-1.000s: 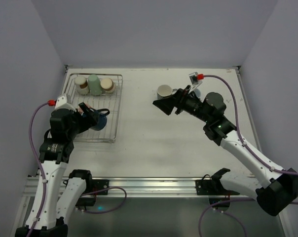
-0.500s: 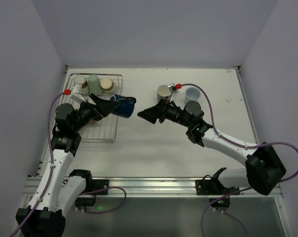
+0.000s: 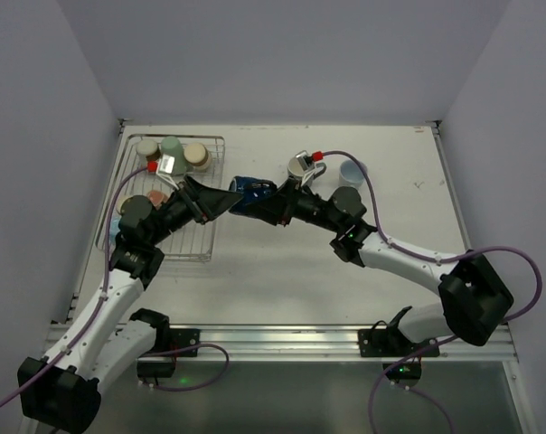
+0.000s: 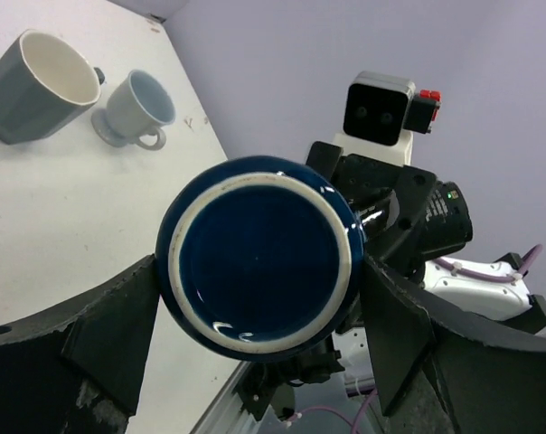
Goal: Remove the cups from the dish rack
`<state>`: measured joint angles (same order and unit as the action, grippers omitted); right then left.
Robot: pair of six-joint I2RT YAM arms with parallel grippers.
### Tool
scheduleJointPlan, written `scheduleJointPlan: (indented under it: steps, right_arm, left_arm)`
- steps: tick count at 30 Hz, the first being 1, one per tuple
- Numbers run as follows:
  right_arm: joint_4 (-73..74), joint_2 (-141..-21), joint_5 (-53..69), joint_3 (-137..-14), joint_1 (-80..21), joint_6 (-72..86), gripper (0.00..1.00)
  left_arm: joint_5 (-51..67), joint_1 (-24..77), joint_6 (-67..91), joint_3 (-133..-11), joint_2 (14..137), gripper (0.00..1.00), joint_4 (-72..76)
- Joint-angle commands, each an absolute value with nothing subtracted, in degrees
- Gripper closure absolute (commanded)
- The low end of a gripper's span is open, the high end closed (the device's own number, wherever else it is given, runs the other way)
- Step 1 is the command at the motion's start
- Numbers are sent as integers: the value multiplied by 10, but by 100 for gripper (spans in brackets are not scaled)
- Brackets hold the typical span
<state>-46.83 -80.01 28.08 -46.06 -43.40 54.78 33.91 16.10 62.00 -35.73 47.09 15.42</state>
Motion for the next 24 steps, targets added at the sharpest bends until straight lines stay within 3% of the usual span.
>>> scheduleJointPlan:
  steps: [1,3,4,7,14,24]
  right_arm:
    - [-552,-781,235,-468,-437,552,66]
    - [-540,-771,219,-455,-436,540,84]
    - [-519,-764,211,-456,-437,530,100]
    - [-381,-740,186,-480,-437,467,100]
    - [32,-779,109,-650,-437,273,100]
    - [317,-1066,-20,-970,-450,150,100]
  left_arm:
    - [338,177,637,-366,465,80,228]
    - [332,177,613,-380,462,53,202]
    - [315,177,595,-390,461,25,153]
    - [261,177,504,-442,457,0,28]
    - [72,177,306,-515,426,0,-196]
    - [-139,177,209,-461,354,0,-278]
